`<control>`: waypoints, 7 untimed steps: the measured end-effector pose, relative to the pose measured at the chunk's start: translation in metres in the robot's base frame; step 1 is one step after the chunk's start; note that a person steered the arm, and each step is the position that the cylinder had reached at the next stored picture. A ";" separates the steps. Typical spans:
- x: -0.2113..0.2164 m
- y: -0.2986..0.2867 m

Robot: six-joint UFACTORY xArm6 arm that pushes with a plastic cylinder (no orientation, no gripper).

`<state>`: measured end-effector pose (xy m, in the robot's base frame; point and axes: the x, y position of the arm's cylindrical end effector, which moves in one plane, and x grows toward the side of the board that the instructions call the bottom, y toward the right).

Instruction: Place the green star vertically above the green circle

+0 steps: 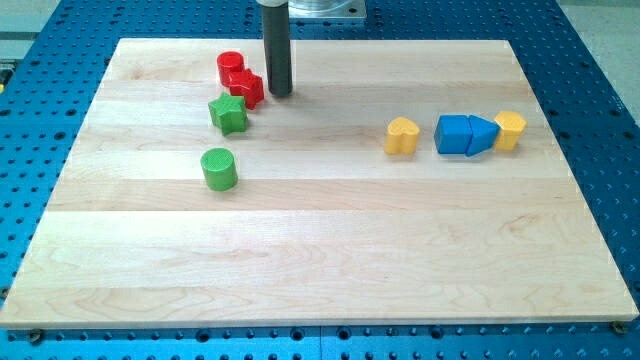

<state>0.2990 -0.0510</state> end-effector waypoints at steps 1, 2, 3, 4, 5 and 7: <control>0.000 -0.007; 0.000 -0.017; 0.000 -0.031; 0.000 -0.032; 0.029 0.008; 0.051 -0.023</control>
<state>0.3498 -0.0743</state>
